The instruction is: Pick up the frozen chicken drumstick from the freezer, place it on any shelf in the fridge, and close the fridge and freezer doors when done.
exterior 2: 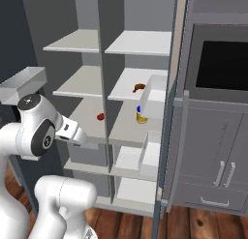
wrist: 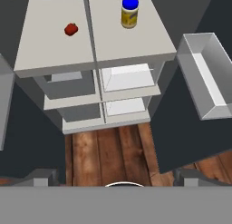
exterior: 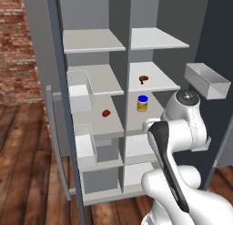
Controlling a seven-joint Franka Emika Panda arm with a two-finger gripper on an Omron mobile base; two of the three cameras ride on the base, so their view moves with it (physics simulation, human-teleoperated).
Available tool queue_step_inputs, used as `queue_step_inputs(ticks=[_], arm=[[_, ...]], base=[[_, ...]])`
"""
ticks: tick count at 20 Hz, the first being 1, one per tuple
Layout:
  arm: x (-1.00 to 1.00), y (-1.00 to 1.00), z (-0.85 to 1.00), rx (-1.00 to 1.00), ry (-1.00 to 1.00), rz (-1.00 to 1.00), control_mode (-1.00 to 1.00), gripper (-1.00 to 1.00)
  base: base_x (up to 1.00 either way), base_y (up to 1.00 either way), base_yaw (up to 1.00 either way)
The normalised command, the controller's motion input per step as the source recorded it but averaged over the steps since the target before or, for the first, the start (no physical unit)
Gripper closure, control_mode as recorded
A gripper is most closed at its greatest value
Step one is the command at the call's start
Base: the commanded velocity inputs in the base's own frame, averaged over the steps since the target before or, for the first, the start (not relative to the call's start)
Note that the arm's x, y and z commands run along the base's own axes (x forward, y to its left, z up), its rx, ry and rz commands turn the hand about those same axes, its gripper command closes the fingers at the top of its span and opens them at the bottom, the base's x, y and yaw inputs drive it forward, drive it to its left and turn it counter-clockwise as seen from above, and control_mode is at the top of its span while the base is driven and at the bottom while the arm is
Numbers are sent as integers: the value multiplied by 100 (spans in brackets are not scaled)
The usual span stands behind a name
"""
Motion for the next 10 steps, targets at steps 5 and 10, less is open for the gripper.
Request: queue_step_inputs(ticks=[5, 10], arm=[[0, 0, 0, 0, 0, 0, 100, -100], [0, 0, 0, 0, 0, 0, 100, -100]], base=[[-16, 0, 0], [-23, 0, 0]])
